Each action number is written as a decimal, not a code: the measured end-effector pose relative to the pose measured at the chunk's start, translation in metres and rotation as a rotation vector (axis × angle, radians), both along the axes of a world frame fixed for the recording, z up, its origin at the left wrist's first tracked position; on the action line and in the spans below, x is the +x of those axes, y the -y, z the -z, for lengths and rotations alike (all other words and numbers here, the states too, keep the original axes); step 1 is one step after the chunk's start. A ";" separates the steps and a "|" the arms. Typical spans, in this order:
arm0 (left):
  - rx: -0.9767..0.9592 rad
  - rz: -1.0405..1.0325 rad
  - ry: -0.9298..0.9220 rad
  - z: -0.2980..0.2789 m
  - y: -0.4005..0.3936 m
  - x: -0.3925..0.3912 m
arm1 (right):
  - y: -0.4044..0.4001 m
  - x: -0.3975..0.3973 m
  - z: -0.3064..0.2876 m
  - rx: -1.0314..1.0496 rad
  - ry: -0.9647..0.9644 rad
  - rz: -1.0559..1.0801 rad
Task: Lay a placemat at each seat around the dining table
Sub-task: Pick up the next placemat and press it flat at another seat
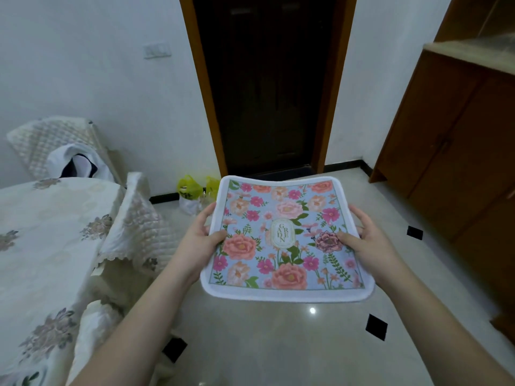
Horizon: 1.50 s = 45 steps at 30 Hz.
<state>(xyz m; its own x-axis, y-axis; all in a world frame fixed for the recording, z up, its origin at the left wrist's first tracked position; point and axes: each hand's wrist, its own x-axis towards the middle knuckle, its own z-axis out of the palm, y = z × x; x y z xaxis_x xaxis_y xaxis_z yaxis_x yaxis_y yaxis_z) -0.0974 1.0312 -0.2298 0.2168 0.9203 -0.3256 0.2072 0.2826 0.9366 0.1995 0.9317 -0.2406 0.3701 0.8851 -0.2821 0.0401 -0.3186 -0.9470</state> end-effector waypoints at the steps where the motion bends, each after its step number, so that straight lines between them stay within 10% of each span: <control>1: -0.002 -0.009 -0.003 0.001 -0.003 0.005 | -0.006 0.006 0.001 0.001 -0.008 -0.007; 45: 0.018 -0.519 -0.040 0.043 -0.340 -0.174 | -0.490 -0.153 0.034 0.014 0.002 -0.507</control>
